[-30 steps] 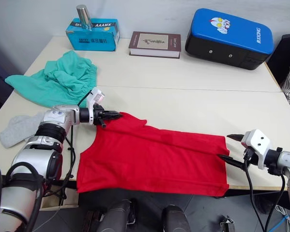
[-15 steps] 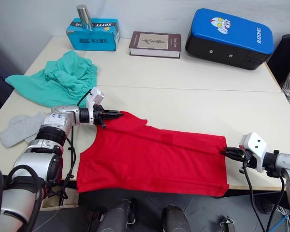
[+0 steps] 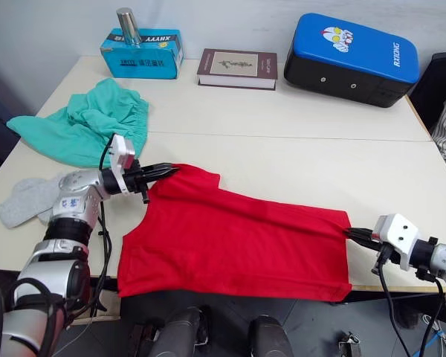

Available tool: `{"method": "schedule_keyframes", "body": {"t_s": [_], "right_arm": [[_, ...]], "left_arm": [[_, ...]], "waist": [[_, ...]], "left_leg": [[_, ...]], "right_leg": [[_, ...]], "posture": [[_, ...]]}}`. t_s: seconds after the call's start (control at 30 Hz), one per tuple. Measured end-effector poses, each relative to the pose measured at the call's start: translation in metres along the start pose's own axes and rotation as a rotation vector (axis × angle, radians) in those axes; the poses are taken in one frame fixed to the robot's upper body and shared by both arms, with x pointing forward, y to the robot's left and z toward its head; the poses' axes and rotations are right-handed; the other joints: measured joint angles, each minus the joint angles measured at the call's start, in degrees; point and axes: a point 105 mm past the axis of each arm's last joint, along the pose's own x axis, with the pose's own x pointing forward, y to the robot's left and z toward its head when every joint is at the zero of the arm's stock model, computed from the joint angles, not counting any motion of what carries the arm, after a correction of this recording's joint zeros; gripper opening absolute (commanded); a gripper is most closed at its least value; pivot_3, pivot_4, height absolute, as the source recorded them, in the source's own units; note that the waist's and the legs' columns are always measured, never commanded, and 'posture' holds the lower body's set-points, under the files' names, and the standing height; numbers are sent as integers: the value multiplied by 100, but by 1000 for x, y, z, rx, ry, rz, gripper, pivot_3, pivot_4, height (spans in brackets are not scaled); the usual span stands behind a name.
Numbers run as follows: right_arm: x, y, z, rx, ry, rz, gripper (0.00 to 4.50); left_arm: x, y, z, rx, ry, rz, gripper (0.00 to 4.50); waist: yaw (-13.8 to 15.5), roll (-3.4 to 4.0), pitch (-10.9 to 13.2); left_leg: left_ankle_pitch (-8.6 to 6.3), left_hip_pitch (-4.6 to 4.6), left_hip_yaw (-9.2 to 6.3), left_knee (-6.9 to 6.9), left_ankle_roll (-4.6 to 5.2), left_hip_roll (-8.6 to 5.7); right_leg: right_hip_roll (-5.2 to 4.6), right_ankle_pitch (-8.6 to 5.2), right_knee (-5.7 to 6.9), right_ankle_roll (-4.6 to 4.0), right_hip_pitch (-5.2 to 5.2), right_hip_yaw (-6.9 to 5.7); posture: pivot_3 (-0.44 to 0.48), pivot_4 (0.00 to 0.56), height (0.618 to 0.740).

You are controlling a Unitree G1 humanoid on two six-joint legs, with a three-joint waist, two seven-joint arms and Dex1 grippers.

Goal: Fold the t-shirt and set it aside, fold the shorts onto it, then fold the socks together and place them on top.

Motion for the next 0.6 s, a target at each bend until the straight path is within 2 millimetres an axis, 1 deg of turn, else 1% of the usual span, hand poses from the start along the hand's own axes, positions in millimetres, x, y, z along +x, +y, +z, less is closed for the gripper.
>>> {"method": "schedule_keyframes", "body": {"t_s": [0.1, 0.17, 0.33, 0.47, 0.6], "right_arm": [[0, 6, -1, -32, -15, -14, 8], [-1, 10, -3, -72, -11, -17, 8], [-6, 16, -9, -128, 4, -33, 8], [-7, 20, -12, -169, 8, -36, 8], [-7, 24, -17, -193, 17, -29, 8]], "left_arm": [[-5, -5, 2, 88, -24, 4, 0], [-9, -11, 2, 169, -35, 1, 0], [-24, -32, -7, 309, -10, -32, 0], [-34, -43, -12, 398, 18, -56, 0], [-41, -58, -25, 489, 76, -122, 0]], "waist": [[2, 0, 0], [1, 1, -1], [-11, 1, -1], [-8, 3, -2], [-10, 3, -2]], "left_leg": [[-1, 2, -1, 0, 2, 0], [-4, 4, -1, -1, 7, 0], [-6, 5, 0, -3, 11, 1], [-10, 7, 1, -2, 16, 1], [-12, 7, 1, -3, 19, 1]], "right_leg": [[0, 0, -16, 0, 12, -3], [0, 0, -29, 0, 19, -2], [0, 0, -47, 0, 27, -3], [-1, 0, -48, 0, 31, -2], [-1, 0, -50, 0, 32, -2]], "posture": [[0, 150, 740], [0, 150, 740], [0, 150, 740], [0, 150, 740], [0, 150, 740]]}}
